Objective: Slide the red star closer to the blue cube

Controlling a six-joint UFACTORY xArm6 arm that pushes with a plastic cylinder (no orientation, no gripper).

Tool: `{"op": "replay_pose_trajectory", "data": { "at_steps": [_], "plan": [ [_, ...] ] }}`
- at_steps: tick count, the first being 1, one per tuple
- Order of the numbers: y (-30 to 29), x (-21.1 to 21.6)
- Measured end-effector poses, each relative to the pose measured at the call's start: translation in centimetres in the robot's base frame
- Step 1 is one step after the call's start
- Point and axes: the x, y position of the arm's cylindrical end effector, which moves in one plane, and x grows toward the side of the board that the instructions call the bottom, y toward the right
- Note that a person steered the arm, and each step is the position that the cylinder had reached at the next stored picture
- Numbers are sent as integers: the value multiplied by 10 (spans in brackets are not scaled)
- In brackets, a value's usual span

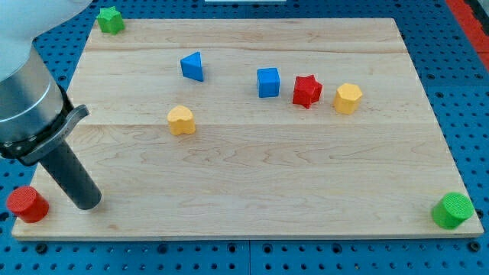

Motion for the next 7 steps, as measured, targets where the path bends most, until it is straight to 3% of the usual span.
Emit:
{"op": "replay_pose_trajectory", "data": {
  "at_steps": [2,4,6,7],
  "plan": [
    [46,-15],
    [82,-80],
    [235,-98],
    [250,-138]
  ]
}}
